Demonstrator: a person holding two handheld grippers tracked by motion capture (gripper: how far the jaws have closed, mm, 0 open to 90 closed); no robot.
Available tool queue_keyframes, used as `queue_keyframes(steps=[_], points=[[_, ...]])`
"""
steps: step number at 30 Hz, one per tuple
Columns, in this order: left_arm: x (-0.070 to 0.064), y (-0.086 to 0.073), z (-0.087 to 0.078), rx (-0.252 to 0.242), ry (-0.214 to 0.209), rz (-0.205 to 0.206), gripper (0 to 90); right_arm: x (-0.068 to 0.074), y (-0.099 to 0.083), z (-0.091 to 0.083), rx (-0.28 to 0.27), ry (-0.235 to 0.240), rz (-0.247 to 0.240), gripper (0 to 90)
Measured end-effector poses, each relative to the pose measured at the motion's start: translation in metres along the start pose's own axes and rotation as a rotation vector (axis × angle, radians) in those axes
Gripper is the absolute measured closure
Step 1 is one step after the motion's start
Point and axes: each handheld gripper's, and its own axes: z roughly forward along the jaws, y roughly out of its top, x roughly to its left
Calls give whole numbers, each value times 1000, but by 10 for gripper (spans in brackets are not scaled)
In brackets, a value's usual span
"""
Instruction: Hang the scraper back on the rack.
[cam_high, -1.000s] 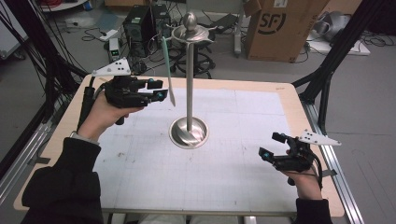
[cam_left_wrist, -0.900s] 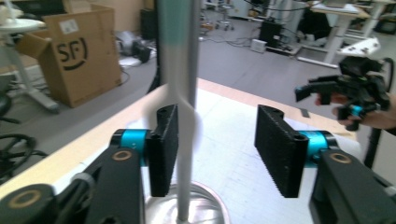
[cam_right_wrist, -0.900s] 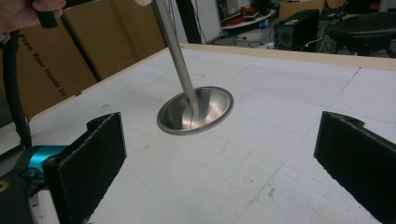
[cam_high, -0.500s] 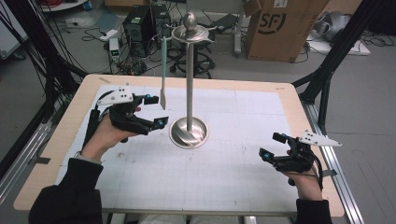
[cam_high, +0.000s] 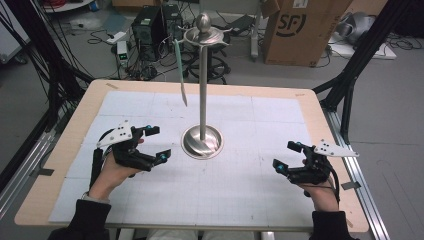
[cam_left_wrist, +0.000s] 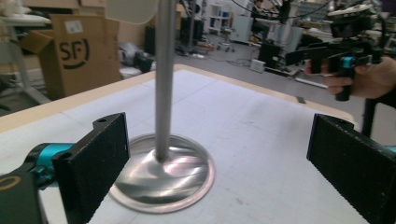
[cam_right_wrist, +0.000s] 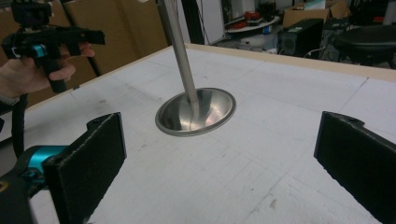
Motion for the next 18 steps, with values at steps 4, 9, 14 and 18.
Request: queue_keyframes(steps=[4,9,14,18], points=[[3,-3,-11,-3,23,-10,65,-1,-2,1,-23,-3,-13,11],[6,-2,-28,17,92,40,65,1,-2,0,-55,17,-28,11],[12,-1,-44,-23,135,29,65,1,-1,0,-70,23,-34,11],[15,-3,-47,-23,142,20,65,2,-1,4,-64,34,-43,11]])
